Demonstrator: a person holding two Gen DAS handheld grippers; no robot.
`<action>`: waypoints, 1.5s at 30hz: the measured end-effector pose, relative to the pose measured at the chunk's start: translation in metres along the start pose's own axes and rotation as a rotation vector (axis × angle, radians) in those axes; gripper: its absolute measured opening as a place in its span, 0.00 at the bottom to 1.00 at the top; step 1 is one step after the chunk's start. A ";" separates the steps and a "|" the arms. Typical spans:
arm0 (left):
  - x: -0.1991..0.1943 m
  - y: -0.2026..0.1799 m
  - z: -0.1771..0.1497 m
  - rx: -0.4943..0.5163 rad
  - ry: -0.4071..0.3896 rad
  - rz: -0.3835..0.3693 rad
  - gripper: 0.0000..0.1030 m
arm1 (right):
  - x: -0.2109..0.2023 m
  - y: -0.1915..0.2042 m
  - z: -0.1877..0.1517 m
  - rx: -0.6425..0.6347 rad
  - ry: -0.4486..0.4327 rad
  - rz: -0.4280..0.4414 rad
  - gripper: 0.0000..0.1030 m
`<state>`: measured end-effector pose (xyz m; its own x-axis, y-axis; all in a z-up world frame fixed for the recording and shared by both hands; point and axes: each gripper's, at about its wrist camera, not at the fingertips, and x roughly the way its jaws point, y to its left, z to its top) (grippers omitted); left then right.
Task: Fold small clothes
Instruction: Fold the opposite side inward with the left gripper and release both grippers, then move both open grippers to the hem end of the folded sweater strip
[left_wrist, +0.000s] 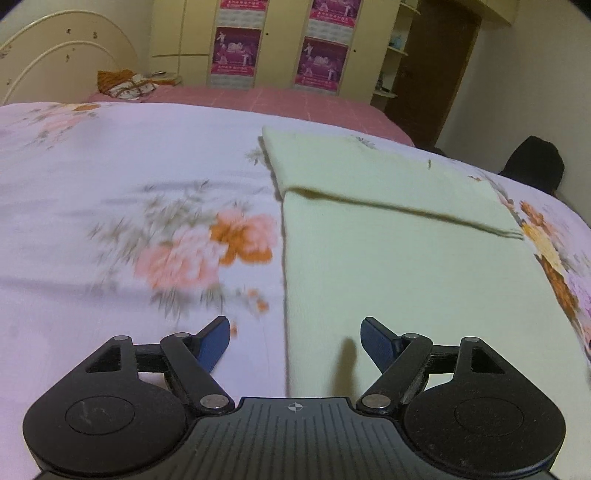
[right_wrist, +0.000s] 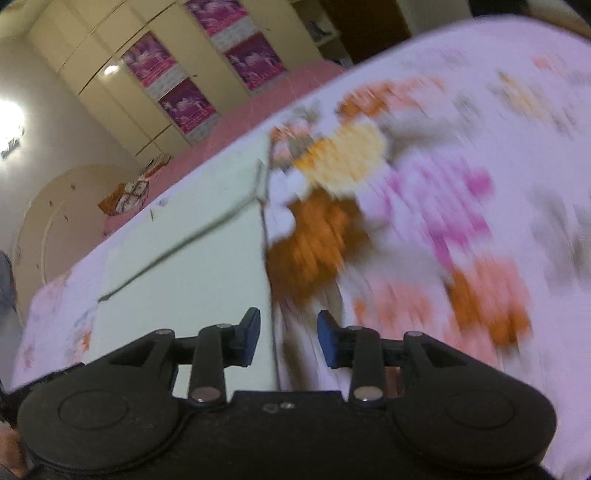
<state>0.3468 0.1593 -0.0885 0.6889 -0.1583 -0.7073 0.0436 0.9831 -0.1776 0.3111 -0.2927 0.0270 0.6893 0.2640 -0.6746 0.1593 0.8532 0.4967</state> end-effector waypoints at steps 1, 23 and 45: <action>-0.008 -0.001 -0.005 0.001 -0.001 0.004 0.76 | -0.003 -0.005 -0.006 0.021 0.002 0.005 0.34; -0.134 0.022 -0.136 -0.197 0.076 -0.087 0.55 | -0.108 -0.029 -0.095 0.028 0.076 0.153 0.44; -0.109 0.037 -0.142 -0.344 0.109 -0.219 0.55 | -0.069 -0.030 -0.137 0.203 0.194 0.292 0.42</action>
<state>0.1703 0.1999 -0.1149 0.6093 -0.3869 -0.6922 -0.0763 0.8402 -0.5368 0.1618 -0.2753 -0.0158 0.5832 0.5784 -0.5703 0.1268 0.6287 0.7673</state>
